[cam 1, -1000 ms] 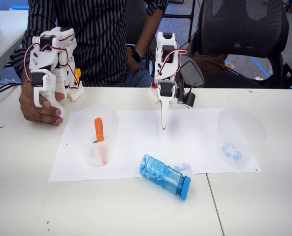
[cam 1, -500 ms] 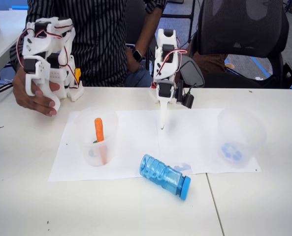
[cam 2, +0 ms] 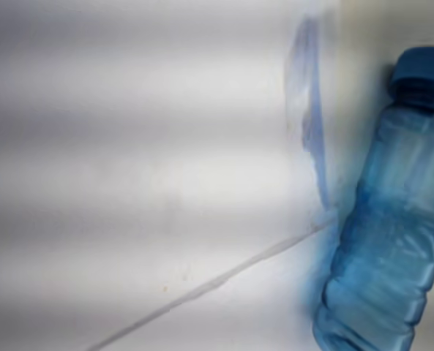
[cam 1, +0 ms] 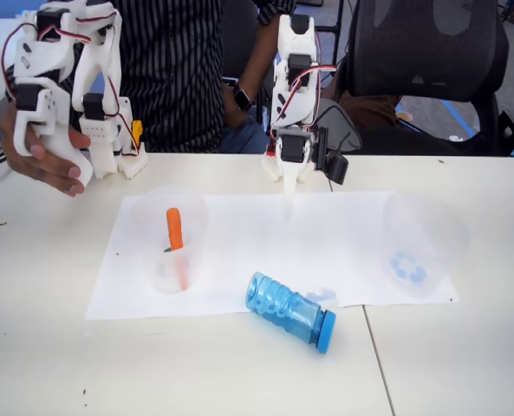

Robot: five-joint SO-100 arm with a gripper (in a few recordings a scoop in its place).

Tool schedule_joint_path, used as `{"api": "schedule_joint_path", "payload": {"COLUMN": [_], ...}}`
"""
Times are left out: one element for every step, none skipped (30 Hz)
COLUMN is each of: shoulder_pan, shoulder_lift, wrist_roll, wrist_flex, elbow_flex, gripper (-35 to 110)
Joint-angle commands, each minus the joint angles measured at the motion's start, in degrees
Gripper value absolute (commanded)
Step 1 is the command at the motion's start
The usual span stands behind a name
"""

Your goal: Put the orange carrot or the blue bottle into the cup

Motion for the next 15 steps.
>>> {"api": "schedule_joint_path", "payload": {"shoulder_pan": [0.97,0.97,0.97,0.97,0.97,0.97,0.97,0.97,0.97,0.97,0.97,0.97,0.88,0.88,0.88], "shoulder_lift": [-4.92,-6.68,-8.44,-10.20,-11.95,-13.80,-15.29,-16.79,-18.28,-19.34,-20.39,-21.45,-22.50,-23.55,-24.52], "wrist_roll": [0.70,0.70,0.70,0.70,0.70,0.70,0.70,0.79,0.97,1.58,2.37,3.34,4.22,5.19,6.06], "wrist_flex": [0.09,0.09,0.09,0.09,0.09,0.09,0.09,0.09,0.09,0.18,0.88,1.85,3.16,4.57,6.24], "elbow_flex": [-9.49,-10.37,-11.16,-12.04,-12.92,-13.89,-14.85,-15.82,-16.87,-17.93,-18.98,-20.39,-22.15,-24.17,-26.46], "gripper": [26,28,31,33,35,37,37,38,38,38,38,38,38,38,38]}}
